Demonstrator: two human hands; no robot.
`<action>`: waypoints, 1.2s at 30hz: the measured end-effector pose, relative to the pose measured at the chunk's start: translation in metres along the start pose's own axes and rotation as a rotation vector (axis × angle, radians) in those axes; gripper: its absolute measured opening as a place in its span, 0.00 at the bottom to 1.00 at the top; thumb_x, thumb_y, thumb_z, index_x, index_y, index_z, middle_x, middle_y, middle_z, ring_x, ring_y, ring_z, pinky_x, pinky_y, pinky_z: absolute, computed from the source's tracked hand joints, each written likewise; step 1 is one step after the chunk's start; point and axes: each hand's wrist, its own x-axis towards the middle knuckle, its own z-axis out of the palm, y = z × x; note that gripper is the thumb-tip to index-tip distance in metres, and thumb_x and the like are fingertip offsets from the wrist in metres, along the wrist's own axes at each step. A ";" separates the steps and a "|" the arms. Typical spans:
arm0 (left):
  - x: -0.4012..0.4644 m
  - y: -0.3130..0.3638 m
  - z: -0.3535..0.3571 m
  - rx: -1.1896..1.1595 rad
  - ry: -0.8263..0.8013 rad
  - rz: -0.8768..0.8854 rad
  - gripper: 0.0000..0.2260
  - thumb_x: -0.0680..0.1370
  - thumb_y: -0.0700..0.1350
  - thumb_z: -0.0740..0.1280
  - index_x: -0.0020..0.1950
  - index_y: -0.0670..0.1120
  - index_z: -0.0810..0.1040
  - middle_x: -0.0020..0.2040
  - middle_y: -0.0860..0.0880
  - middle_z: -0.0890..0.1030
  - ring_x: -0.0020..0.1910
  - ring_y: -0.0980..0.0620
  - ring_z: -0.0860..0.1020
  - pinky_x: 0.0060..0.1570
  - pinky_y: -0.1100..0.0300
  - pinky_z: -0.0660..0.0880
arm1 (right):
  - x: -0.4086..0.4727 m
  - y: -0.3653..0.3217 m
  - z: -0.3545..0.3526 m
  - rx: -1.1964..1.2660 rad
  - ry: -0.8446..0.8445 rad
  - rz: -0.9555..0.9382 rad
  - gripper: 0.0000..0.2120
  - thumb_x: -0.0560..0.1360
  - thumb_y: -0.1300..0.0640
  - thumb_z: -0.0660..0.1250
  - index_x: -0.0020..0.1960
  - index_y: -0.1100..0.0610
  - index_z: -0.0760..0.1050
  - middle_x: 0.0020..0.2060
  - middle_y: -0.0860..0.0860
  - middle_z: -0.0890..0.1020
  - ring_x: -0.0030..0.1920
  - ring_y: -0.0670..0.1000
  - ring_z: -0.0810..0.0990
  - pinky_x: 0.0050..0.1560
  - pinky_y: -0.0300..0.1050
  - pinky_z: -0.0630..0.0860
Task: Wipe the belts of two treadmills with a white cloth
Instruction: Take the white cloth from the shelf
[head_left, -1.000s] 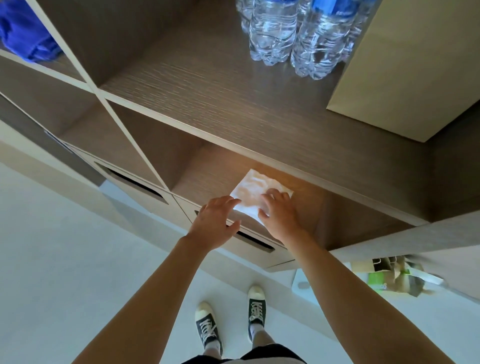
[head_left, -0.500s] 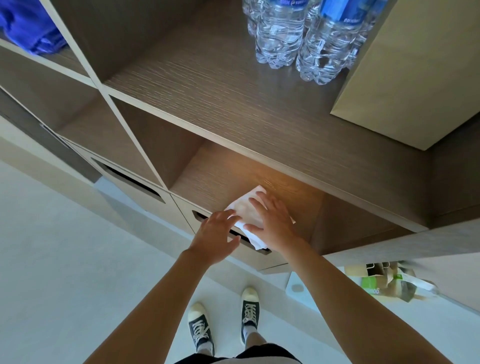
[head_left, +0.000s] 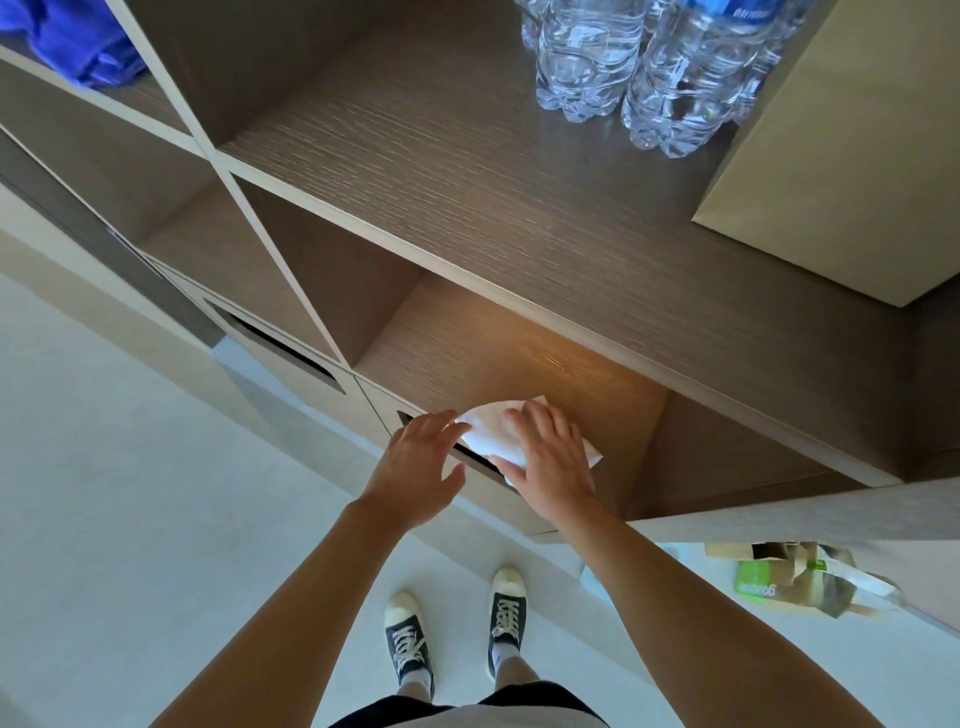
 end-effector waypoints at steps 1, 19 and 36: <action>-0.001 0.000 -0.001 0.000 -0.001 -0.005 0.24 0.79 0.52 0.69 0.75 0.52 0.72 0.76 0.51 0.73 0.74 0.47 0.72 0.72 0.45 0.73 | 0.000 -0.001 -0.001 -0.013 0.007 -0.020 0.25 0.78 0.35 0.60 0.68 0.48 0.68 0.65 0.50 0.73 0.64 0.55 0.70 0.61 0.51 0.71; -0.012 0.012 -0.049 -0.030 0.164 -0.105 0.21 0.80 0.50 0.68 0.73 0.50 0.76 0.74 0.51 0.76 0.73 0.47 0.74 0.68 0.44 0.76 | 0.030 -0.011 -0.058 0.121 0.114 -0.059 0.20 0.79 0.38 0.61 0.45 0.53 0.76 0.34 0.48 0.80 0.33 0.51 0.78 0.33 0.44 0.69; -0.156 0.020 -0.089 0.053 0.420 -0.543 0.20 0.79 0.50 0.71 0.72 0.50 0.78 0.76 0.49 0.74 0.71 0.42 0.75 0.67 0.43 0.76 | 0.049 -0.118 -0.086 0.411 0.125 -0.508 0.16 0.77 0.46 0.71 0.40 0.56 0.71 0.34 0.45 0.68 0.32 0.51 0.68 0.33 0.42 0.60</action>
